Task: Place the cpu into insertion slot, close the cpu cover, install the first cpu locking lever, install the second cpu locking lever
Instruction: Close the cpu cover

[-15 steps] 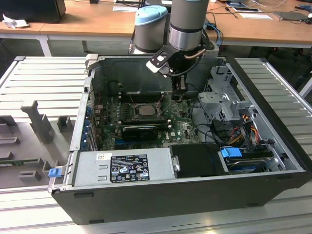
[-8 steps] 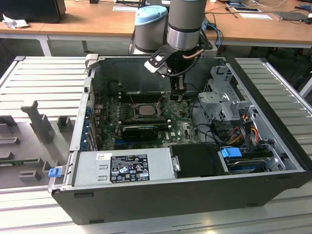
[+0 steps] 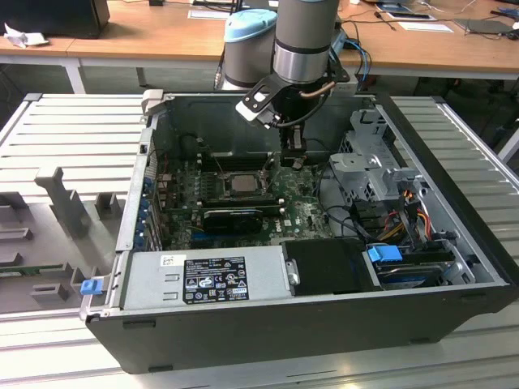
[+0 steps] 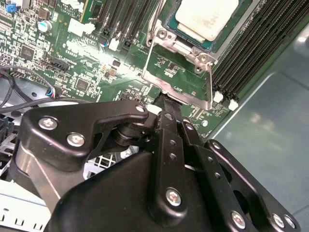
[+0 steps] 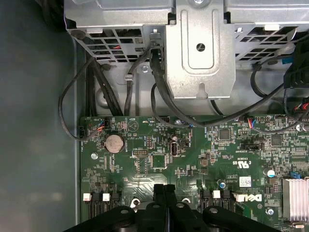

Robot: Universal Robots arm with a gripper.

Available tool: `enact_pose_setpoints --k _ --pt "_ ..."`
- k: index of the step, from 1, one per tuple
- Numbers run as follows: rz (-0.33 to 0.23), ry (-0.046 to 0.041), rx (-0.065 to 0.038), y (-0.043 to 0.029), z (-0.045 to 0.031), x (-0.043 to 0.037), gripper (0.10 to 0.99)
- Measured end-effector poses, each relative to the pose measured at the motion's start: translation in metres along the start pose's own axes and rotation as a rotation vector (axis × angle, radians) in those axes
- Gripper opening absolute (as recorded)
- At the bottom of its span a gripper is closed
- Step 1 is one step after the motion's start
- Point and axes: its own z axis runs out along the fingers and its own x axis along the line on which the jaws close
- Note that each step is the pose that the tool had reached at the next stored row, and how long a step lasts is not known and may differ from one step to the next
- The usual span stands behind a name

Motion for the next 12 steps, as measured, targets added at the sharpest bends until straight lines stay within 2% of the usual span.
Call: enact_pose_setpoints --k 12 --pt "0.0 0.0001 0.0 -0.0115 -0.0004 -0.0003 0.106"
